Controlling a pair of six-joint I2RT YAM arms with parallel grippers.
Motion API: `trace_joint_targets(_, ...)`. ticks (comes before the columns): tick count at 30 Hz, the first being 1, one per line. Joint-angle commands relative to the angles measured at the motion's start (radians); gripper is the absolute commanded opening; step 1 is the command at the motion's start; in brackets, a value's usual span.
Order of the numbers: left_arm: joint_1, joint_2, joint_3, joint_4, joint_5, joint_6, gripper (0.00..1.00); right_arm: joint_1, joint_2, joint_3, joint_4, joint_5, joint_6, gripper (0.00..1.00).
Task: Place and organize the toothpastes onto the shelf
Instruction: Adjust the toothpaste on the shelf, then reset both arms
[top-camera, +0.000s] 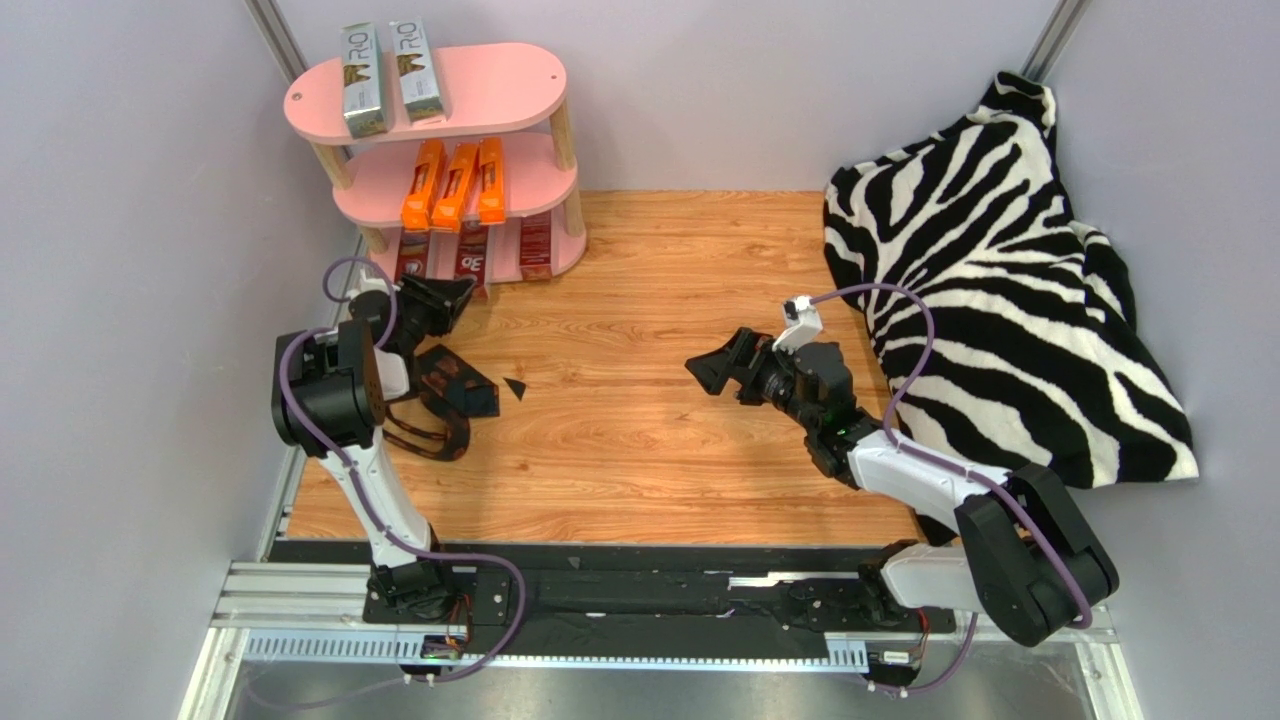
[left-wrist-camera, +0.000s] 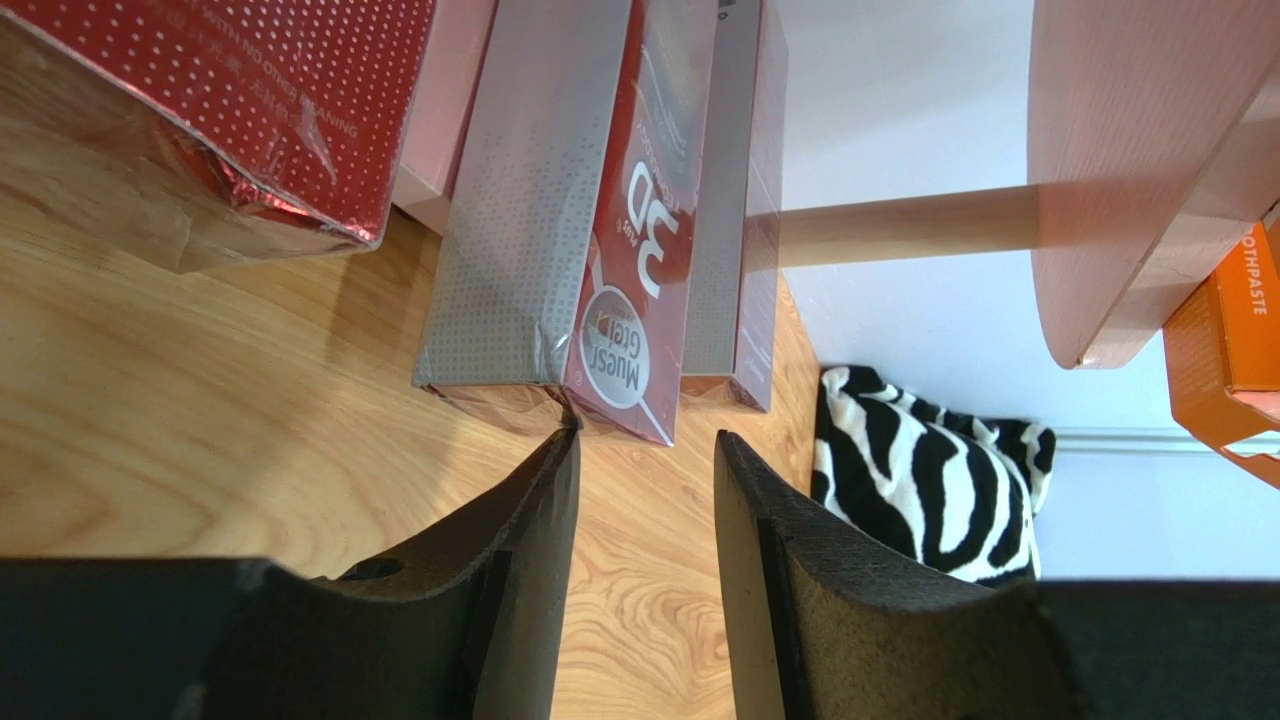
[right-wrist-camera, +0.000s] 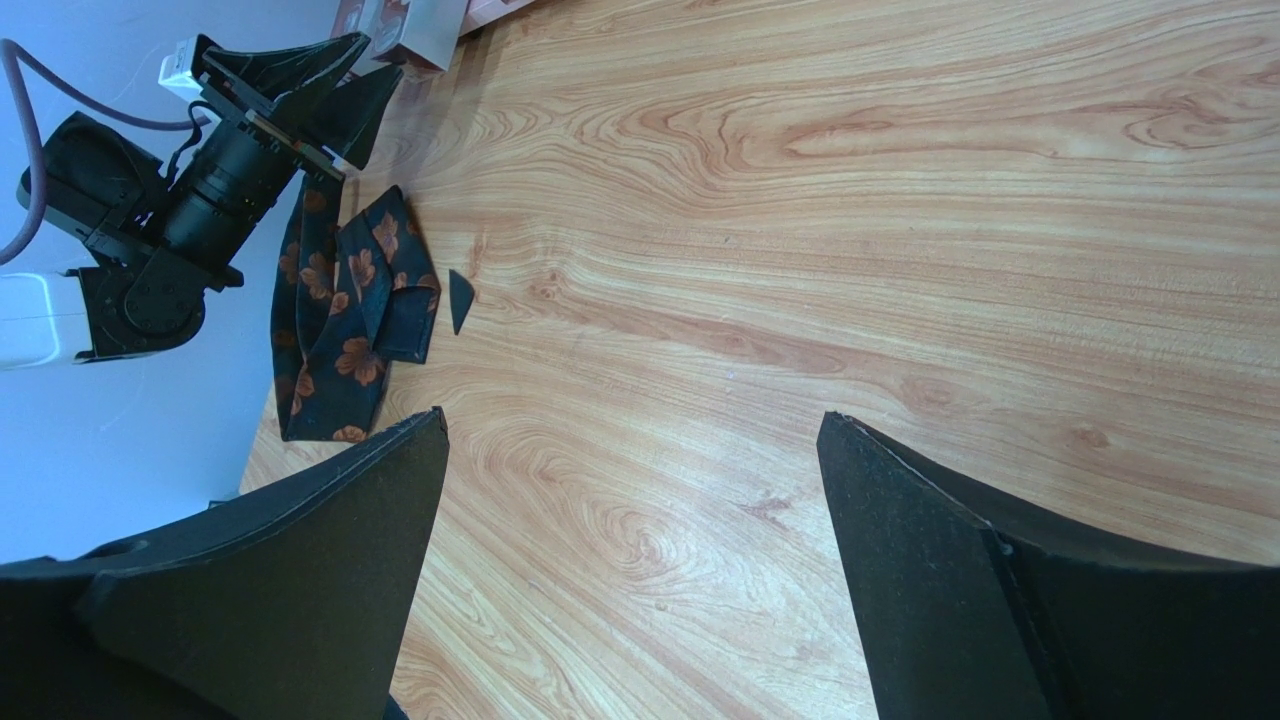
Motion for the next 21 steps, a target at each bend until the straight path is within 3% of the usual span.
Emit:
trace_joint_targets(1,-0.006,0.005,0.031,0.026,-0.002,0.009,0.48,-0.006,0.003,0.011,0.059,0.014,-0.003,0.99)
trace_joint_targets(5,-0.018,-0.049,-0.024,0.071,0.017,0.058,0.49,-0.008,0.003,0.011,0.061,0.011,-0.001,0.99)
trace_joint_targets(12,-0.025,-0.266,-0.238,0.239,0.0,0.049,0.62,-0.006,0.001,0.006,0.078,-0.008,-0.007,0.99)
trace_joint_targets(16,-0.025,-0.391,-0.323,0.24,0.035,0.029,0.67,-0.008,0.003,0.003,0.079,-0.014,-0.01,1.0)
trace_joint_targets(18,-0.026,-0.463,-0.337,0.232,0.064,0.023,0.73,-0.006,0.0,0.0,0.079,-0.014,-0.01,1.0)
trace_joint_targets(20,-0.029,-0.507,-0.354,0.217,0.078,0.023,0.92,-0.006,-0.002,-0.011,0.082,-0.014,-0.007,1.0)
trace_joint_targets(21,-0.032,-0.553,-0.352,0.198,0.098,0.035,0.94,-0.008,-0.006,-0.012,0.084,-0.012,-0.009,1.0)
